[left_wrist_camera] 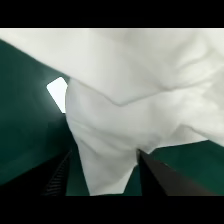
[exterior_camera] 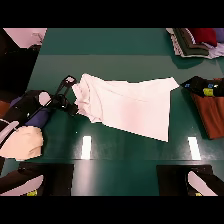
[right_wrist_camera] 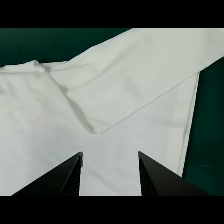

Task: Fold the shirts.

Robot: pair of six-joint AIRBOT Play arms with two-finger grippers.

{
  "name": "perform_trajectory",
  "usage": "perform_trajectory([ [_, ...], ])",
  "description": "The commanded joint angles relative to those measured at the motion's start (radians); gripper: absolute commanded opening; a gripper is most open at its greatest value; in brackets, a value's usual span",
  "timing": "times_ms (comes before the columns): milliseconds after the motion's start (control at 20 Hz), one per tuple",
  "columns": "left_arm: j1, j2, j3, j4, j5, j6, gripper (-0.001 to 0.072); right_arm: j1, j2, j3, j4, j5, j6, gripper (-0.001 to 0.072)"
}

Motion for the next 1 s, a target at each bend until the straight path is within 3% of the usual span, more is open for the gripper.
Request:
perform_trajectory([
  [0,-0.001,-0.029,-0.006,-0.055,-0.006,-0.002,0.0497,0.001,0.001,0.0,0.001,0.001,0.008,0.0407],
  [50,-0.001,-0.037,-0.006,-0.064,-0.004,-0.011,0.0381,0.001,0.001,0.0,0.001,0.002,0.008,0.0407],
  [100,0.0,-0.037,-0.003,-0.062,-0.004,-0.026,0.0092,0.001,0.001,0.0,0.0,0.005,0.008,0.0407],
  [150,0.0,-0.037,0.013,-0.06,-0.017,-0.027,0.0031,0.001,0.001,0.0,0.001,0.006,0.008,0.0407],
  [350,0.0,0.008,0.165,-0.011,-0.192,-0.054,0.0022,-0.028,0.025,0.0,0.0,0.059,0.008,0.0407],
  [500,0.044,0.083,0.266,-0.006,-0.249,-0.056,0.0021,-0.11,0.063,-0.006,-0.005,0.166,0.007,0.0407],
  [700,0.176,0.118,0.272,-0.056,-0.298,-0.078,0.0021,-0.206,0.111,-0.121,-0.004,0.254,0.006,0.0408],
  [850,0.335,0.117,0.231,-0.198,-0.3,-0.08,0.0021,-0.242,0.126,-0.262,0.0,0.291,-0.023,0.0411],
  [950,0.426,0.116,0.173,-0.279,-0.297,-0.077,0.0021,-0.241,0.096,-0.343,-0.001,0.306,-0.05,0.0601],
])
